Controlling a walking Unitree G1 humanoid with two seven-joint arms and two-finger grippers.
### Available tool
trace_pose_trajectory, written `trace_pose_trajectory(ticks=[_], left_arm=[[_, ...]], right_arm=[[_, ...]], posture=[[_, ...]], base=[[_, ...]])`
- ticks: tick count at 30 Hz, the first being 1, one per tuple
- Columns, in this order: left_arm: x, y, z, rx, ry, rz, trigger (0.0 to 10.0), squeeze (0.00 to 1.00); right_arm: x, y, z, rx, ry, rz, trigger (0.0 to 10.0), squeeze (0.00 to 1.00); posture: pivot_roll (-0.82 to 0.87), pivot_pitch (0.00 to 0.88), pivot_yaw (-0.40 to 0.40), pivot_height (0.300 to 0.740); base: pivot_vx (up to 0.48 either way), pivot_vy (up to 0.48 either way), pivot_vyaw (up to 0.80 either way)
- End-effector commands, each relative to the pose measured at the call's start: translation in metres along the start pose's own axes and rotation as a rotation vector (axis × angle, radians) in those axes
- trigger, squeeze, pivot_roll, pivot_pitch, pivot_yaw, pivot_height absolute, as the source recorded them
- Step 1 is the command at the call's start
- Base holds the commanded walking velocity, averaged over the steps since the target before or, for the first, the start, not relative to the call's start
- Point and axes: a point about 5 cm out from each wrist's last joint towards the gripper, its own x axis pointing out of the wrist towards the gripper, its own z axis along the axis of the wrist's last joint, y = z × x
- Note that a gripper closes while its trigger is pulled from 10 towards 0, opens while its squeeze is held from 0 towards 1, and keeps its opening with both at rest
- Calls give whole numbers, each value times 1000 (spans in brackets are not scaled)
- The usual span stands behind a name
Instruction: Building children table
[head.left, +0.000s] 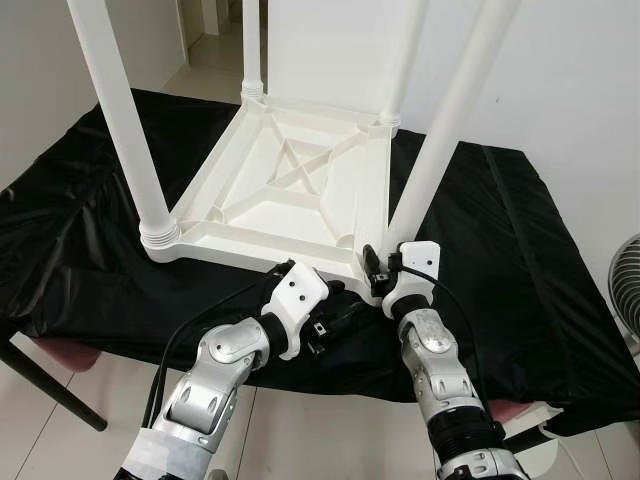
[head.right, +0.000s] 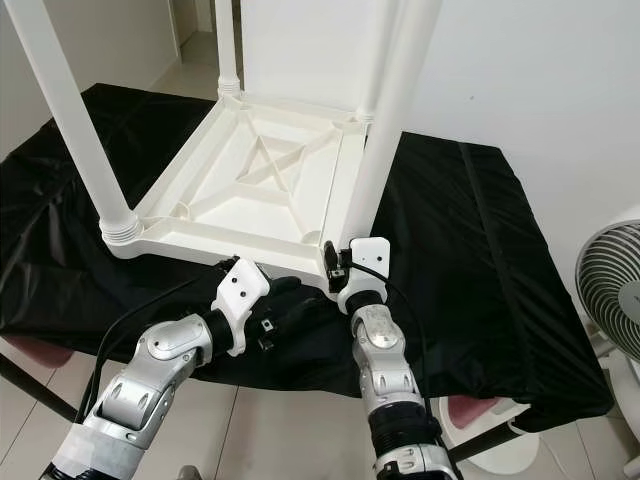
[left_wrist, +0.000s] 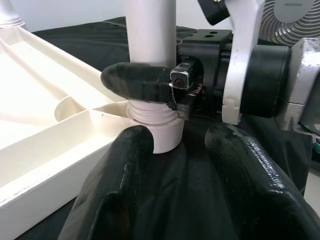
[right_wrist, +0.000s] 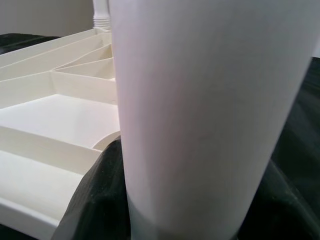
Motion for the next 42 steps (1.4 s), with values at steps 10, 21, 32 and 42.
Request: trace_pose_trajectory(ticks=[10,21,32,42], left_arm=[[1,-3,0,0,0,24,10000,0],[0,-3,-1,3,5,17,10000,0],[0,0,-1,11,8,16,10000,0],[2,3,2,16,-1,23,10000,0]], right_arm=[[-11,-3,-17,23,84,-14,10000,1000],[-10,-33,3,-28,16,243,10000,1000],[0,-50,25,-89,1,506,10000,0],[3,-50,11,-28,124,767,10000,0]], posture=[[139,25,-85,740],[132,15,-78,740],[133,11,-74,740],[132,9,-67,740]], base=[[0,0,0],[0,0,0],[0,0,0],[0,0,0]])
